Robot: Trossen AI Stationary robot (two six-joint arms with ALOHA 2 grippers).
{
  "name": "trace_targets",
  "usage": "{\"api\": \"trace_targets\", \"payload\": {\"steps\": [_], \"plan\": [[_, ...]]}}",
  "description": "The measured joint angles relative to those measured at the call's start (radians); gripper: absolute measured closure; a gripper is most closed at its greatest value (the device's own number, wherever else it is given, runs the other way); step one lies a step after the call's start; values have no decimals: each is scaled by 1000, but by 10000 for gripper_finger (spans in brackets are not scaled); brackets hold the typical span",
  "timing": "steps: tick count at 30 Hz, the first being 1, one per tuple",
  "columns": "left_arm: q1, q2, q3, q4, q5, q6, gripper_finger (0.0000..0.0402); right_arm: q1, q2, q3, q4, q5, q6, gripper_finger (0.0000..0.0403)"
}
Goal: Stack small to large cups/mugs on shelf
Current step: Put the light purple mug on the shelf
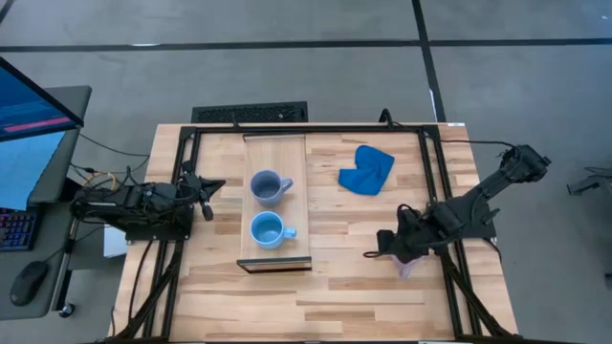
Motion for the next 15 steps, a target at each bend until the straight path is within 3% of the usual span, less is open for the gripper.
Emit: {"api": "trace_targets", "payload": {"steps": [15], "plan": [[0, 0, 0, 0, 0, 0, 401, -8, 57, 0, -75, -6, 28, 196]]}}
